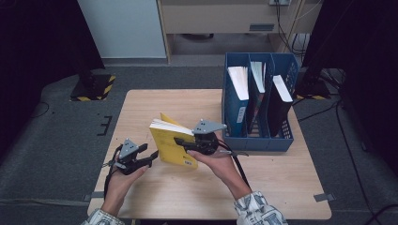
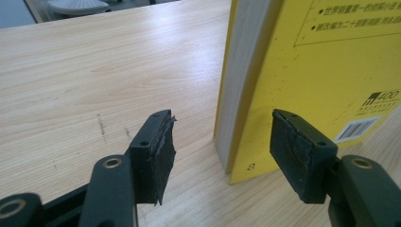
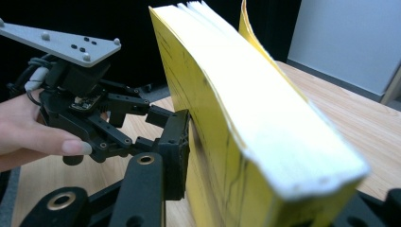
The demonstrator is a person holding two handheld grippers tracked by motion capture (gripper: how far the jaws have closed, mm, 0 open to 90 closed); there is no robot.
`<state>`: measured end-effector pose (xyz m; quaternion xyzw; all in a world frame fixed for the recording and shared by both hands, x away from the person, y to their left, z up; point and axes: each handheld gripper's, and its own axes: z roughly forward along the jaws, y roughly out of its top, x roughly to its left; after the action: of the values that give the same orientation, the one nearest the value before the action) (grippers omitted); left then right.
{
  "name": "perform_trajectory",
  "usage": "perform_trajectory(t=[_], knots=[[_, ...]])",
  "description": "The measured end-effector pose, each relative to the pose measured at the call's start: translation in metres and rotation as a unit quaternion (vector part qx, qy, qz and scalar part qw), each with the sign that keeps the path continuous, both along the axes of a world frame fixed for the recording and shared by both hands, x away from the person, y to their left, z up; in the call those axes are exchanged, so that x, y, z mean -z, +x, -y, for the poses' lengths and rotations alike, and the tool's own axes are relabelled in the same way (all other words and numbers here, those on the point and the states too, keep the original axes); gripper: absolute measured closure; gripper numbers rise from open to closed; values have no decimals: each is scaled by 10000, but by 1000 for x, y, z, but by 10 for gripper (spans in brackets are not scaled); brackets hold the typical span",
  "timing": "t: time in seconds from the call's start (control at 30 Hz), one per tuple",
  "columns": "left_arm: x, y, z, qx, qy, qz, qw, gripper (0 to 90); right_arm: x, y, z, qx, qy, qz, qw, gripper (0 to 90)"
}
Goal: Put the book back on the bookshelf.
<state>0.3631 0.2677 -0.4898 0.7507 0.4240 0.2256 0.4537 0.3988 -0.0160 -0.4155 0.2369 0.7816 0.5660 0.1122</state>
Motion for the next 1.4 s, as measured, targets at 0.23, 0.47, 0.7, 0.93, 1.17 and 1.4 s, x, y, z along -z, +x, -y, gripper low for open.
perform_trajectory(t=[0.23, 0.47, 0.7, 0.93, 1.17, 1.4], knots=[[1, 0, -1, -32, 11, -39, 10000, 398, 1, 3, -1, -6, 176, -152, 9997, 639], [1, 1, -1, -48, 37, -70, 10000, 396, 2, 5, -1, 17, 279, -215, 9994, 721], [2, 1, -4, -114, 6, -85, 9999, 397, 2, 6, -2, 93, 420, -403, 9983, 744], [3, 3, -11, -262, -16, -124, 9996, 390, 0, 9, -2, 390, 643, -757, 9943, 751], [6, 7, -19, -397, -33, -236, 9989, 346, -8, 5, 9, 574, 782, -856, 9916, 751], [7, 9, -20, -436, -92, -349, 9984, 247, -14, -12, 35, 697, 899, -896, 9895, 751]])
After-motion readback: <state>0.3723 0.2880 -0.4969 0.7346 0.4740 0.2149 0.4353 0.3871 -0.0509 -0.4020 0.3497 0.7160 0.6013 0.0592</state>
